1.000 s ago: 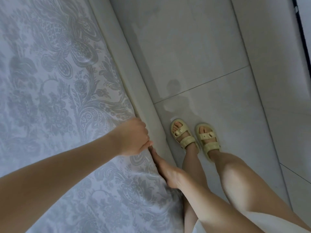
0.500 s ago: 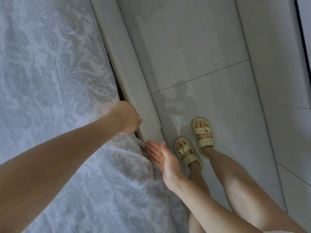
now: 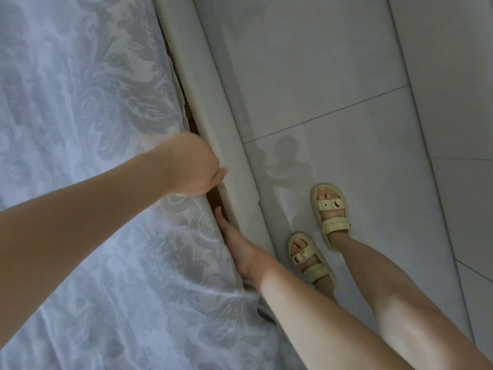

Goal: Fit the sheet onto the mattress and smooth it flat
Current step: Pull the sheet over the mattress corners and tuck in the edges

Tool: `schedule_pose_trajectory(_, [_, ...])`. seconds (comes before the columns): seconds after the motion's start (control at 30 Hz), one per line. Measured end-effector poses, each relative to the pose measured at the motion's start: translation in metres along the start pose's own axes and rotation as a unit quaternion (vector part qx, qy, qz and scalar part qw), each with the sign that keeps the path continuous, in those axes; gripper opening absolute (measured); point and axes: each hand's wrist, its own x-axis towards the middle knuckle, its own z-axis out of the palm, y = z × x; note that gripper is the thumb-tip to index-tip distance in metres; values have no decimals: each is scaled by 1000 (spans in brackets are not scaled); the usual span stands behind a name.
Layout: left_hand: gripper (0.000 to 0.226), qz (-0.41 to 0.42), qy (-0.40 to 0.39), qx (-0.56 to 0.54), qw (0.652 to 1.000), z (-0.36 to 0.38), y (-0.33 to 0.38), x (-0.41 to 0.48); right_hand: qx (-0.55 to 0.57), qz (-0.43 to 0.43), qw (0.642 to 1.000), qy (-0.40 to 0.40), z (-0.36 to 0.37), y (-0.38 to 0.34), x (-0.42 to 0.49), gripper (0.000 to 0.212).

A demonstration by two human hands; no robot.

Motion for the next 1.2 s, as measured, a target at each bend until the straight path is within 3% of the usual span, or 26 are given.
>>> schedule_pose_trajectory(0.13, [72, -2, 103, -62, 993, 9, -5, 7, 59, 7, 998, -13, -37, 22, -37, 81])
schedule_pose_trajectory(0.2, [80, 29, 183, -89, 979, 12, 5, 2, 41, 14, 999, -24, -51, 38, -59, 88])
schedule_pose_trajectory(0.23, [80, 50, 184, -82, 978, 13, 16, -2, 33, 9, 999, -7, -57, 46, -66, 87])
schedule_pose_trajectory(0.4, [62, 170, 67, -43, 982, 40, 87, -26, 8, -132, 982, 134, -65, 93, -102, 61])
schedule_pose_trajectory(0.5, [63, 144, 84, -19, 986, 51, 100, -25, -28, -198, 969, 144, -51, 114, -111, 53])
schedule_pose_trajectory(0.6, [54, 140, 18, 59, 988, 49, 113, -20, -31, -219, 970, 106, -39, 120, -107, 47])
schedule_pose_trajectory(0.7, [42, 110, -28, 72, 991, 44, 116, -22, -9, -148, 985, 83, -35, 113, -93, 53])
schedule_pose_trajectory(0.87, [44, 64, -66, 51, 994, 31, 114, -25, -20, -34, 999, 19, -30, 102, -56, 63])
schedule_pose_trajectory(0.97, [61, 62, 16, 1, 998, 27, 114, -24, -5, 3, 1000, -2, -42, 105, -45, 68])
schedule_pose_trajectory(1.03, [60, 77, 97, -39, 992, 30, 123, -28, -7, 31, 999, -3, -55, 120, -47, 71])
schedule_pose_trajectory(1.1, [57, 100, 99, -49, 989, 34, 136, -37, -30, 52, 998, 12, -69, 143, -59, 67])
schedule_pose_trajectory(1.2, [64, 124, 42, -23, 991, 46, 156, -48, -48, 89, 995, 25, -91, 173, -81, 68])
